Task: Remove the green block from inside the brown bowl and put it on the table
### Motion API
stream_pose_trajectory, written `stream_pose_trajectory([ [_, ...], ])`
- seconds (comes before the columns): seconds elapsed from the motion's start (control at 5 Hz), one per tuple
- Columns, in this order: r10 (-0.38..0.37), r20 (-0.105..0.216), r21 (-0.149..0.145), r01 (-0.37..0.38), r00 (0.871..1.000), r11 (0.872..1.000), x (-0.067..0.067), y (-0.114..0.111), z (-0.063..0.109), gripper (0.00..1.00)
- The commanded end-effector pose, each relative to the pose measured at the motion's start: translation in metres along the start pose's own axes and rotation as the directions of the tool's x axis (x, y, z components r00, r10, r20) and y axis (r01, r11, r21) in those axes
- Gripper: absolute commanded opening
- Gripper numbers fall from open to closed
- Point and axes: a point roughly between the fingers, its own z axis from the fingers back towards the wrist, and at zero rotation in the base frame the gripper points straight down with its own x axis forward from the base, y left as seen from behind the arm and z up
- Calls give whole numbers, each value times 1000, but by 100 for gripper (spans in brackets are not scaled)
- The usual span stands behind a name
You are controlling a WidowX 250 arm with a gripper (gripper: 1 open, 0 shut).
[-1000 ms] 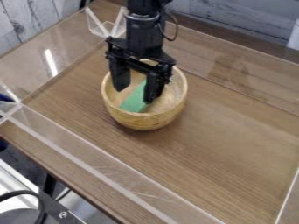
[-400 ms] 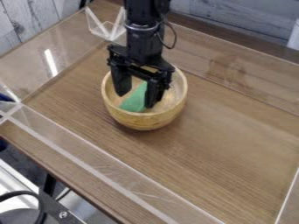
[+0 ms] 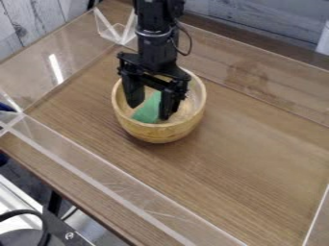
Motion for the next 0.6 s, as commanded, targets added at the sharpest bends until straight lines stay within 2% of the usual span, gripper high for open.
stream_pose_trajectory([
  [0.0,13,37,-1,-13,999,1000,4,3,9,100],
  [0.4,16,45,-10,-15,999,1000,4,1,11,100],
])
